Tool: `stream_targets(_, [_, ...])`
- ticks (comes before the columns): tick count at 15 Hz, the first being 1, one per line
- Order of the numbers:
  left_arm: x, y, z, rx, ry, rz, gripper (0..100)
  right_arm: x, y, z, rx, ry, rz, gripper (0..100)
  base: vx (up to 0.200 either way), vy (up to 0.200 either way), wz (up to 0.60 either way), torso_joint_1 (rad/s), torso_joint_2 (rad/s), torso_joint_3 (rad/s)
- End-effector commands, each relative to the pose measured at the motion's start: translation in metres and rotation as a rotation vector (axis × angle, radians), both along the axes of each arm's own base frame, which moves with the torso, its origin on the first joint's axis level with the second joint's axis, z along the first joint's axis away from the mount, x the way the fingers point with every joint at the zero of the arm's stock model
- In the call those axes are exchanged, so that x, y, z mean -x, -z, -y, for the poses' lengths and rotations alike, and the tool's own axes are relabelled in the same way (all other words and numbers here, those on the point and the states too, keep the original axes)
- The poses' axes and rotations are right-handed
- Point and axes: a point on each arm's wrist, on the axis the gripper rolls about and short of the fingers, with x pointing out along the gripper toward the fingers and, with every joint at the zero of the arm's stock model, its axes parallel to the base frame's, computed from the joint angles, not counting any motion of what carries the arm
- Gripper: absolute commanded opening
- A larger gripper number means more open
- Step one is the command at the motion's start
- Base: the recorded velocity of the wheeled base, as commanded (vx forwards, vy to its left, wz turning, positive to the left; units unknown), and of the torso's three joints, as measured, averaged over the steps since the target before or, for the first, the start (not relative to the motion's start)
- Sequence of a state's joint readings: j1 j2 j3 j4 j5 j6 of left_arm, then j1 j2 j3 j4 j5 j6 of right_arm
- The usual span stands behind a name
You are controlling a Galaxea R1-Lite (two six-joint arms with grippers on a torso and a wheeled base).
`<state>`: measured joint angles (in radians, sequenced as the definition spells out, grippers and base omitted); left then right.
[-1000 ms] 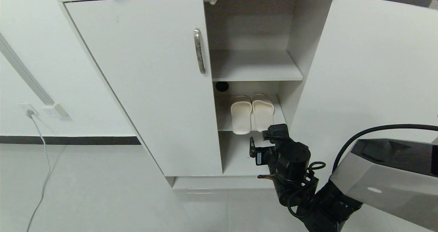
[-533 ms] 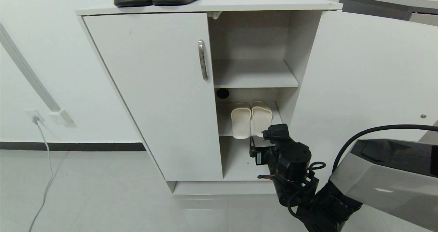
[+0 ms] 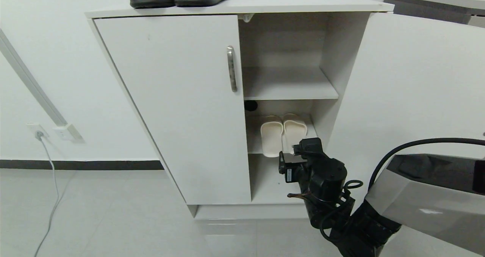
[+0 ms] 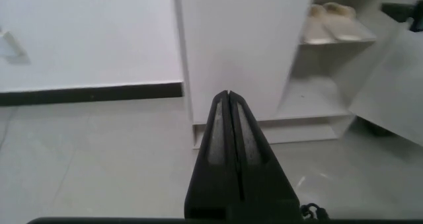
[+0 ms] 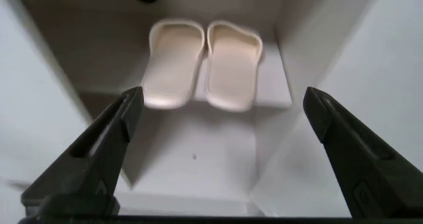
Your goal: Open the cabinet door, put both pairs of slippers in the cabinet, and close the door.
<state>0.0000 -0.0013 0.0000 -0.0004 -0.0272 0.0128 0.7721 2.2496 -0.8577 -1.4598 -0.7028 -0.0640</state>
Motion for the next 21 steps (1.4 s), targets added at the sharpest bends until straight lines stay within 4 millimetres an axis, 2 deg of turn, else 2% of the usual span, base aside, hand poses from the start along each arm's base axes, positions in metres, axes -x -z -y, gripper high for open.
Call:
stream_targets(1, [0.000, 0.000, 0.000, 0.000, 0.000, -0.002, 0, 0.000, 0.002, 0.001, 0.006, 0.000, -0.005, 100, 0.000, 0.200, 0.00, 0.002, 0.00, 0.007])
stream_targets(15, [0.000, 0.000, 0.000, 0.000, 0.000, -0.002, 0, 0.001, 0.005, 0.008, 0.008, -0.008, 0.002, 100, 0.000, 0.200, 0.00, 0.001, 0.00, 0.002])
stream_targets(21, [0.000, 0.000, 0.000, 0.002, -0.001, -0.002, 0, 0.002, 0.002, 0.013, 0.030, -0.071, 0.015, 100, 0.000, 0.000, 0.00, 0.000, 0.00, 0.000])
